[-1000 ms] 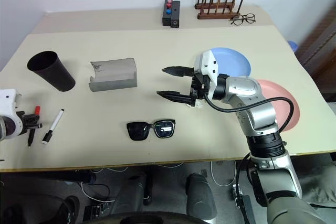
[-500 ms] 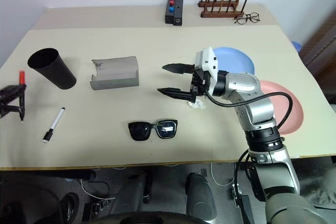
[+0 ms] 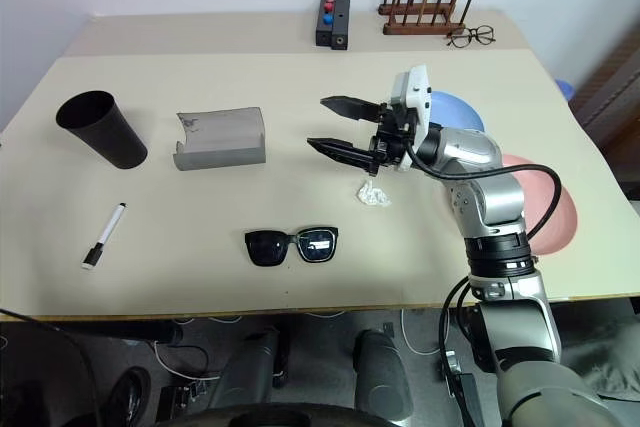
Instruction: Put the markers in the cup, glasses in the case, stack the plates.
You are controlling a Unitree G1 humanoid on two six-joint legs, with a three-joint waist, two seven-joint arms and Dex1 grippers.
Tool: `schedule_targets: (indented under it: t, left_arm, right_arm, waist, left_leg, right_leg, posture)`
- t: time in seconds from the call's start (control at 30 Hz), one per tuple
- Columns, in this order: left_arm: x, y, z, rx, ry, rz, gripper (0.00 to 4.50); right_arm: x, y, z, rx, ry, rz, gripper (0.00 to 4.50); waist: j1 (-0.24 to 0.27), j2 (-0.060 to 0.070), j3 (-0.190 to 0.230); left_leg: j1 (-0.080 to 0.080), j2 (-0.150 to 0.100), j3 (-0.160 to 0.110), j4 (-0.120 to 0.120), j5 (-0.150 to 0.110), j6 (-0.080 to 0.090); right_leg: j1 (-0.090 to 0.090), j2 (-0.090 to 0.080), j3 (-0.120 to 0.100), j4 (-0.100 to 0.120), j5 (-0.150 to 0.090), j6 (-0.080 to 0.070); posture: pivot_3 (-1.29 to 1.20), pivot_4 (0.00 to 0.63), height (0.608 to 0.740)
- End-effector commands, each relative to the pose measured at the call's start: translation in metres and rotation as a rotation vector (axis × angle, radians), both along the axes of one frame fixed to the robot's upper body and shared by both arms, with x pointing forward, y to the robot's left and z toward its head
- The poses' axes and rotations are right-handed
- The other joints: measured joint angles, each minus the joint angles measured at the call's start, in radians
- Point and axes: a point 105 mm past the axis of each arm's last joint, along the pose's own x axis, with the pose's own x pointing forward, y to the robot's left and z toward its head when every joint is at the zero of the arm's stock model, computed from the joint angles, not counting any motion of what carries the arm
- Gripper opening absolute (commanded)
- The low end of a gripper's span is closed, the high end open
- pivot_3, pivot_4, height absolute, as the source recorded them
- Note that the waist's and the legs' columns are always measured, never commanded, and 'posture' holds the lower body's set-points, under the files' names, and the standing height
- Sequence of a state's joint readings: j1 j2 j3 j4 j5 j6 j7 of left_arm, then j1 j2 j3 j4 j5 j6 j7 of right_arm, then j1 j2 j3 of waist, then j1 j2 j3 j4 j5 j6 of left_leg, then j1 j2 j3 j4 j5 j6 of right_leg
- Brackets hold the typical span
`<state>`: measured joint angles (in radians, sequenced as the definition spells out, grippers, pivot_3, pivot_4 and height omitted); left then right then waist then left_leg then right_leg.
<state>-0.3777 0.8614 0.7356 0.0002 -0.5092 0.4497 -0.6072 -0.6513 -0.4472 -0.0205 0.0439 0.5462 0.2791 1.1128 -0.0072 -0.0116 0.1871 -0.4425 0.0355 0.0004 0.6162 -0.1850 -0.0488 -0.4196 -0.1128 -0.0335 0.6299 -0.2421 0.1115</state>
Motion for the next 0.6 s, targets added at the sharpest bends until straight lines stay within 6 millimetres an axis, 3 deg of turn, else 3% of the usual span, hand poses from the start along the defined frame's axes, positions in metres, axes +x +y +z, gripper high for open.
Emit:
schedule_targets:
  t: [0.03, 0.23, 0.6]
  left_arm:
    - [0.014, -0.012, 0.019, 0.033, -0.064, -0.045, 0.05]
    - [0.044, -0.028, 0.023, 0.025, -0.097, -0.116, 0.05]
    - [0.072, -0.026, 0.009, 0.070, -0.121, -0.135, 0.05]
  right_arm:
    - [-0.005, -0.001, 0.009, 0.032, -0.068, -0.012, 3.41]
    - [0.008, -0.009, 0.009, 0.044, -0.073, -0.121, 3.41]
    - [0.008, -0.018, 0.007, 0.043, -0.081, -0.157, 3.41]
  waist:
    - [-0.001, -0.001, 0.000]
    - [-0.009, -0.001, 0.000]
    - [-0.005, -0.001, 0.000]
  left_leg:
    - [0.000, 0.000, 0.000, 0.000, 0.000, 0.000]
    - [0.000, 0.000, 0.000, 0.000, 0.001, 0.000]
    - [0.000, 0.000, 0.000, 0.000, 0.001, 0.000]
  right_leg:
    - [0.000, 0.000, 0.000, 0.000, 0.000, 0.000]
    - [0.000, 0.001, 0.000, 0.000, 0.001, 0.002]
    - [0.000, 0.001, 0.000, 0.001, 0.001, 0.002]
  posture:
    - [0.00, 0.150, 0.740]
    - [0.00, 0.150, 0.740]
    - [0.00, 0.150, 0.740]
